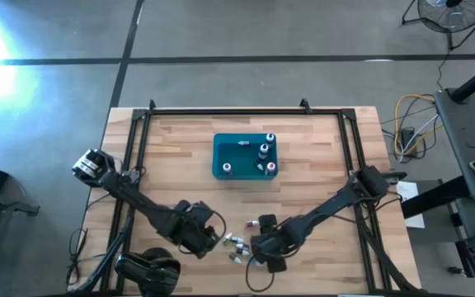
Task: Pick & Place food coloring
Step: Put the violet food coloring bottle into the blue bin, then put the green food coloring bottle into the blue bin
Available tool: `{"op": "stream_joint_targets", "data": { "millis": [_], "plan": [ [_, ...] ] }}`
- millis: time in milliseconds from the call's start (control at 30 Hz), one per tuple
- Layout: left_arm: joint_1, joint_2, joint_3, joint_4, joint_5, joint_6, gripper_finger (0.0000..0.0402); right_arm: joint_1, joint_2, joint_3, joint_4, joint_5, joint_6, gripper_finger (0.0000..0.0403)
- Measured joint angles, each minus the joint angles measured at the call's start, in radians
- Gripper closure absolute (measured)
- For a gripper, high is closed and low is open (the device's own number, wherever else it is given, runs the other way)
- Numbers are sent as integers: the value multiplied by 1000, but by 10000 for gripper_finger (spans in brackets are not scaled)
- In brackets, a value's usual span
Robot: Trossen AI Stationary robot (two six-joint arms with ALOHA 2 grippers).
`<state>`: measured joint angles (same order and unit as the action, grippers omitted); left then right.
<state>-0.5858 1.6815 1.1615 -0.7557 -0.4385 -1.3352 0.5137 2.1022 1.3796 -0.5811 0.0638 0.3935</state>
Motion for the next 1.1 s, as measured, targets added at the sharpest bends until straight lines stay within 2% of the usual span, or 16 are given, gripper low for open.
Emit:
{"op": "stream_joint_targets", "data": {
  "millis": [133, 333, 433, 500, 533, 667, 800, 867, 967, 1100],
  "plan": [
    [-16, -3, -5, -4, 0, 19, 193, -1, 1, 21, -31, 16, 28, 238],
    [-20, -4, -5, -6, -8, 23, 193, -7, 1, 30, -45, 11, 48, 320],
    [-27, -4, -5, -5, -7, 14, 193, -35, -7, 43, -58, -67, 120, 349],
    [-36, -4, -5, -3, -7, -4, 193, -52, -27, 50, -75, -97, 143, 349],
    [-41, -4, -5, -2, -7, -16, 193, -62, -45, 51, -90, -79, 145, 349],
    [-61, -4, -5, 6, -19, -63, 193, -141, -197, 73, -147, 81, 127, 342],
    [-74, -4, -5, 47, -63, -69, 193, -313, -321, 70, -178, 228, 127, 318],
    [-74, -4, -5, 72, -88, -69, 193, -412, -353, 67, -155, 221, 112, 306],
    [-70, -4, -5, 102, -126, -62, 193, -549, -396, 73, -107, 130, 80, 282],
    [-64, -4, -5, 114, -132, -49, 193, -650, -394, 67, -140, 4, 70, 232]
  ]
}}
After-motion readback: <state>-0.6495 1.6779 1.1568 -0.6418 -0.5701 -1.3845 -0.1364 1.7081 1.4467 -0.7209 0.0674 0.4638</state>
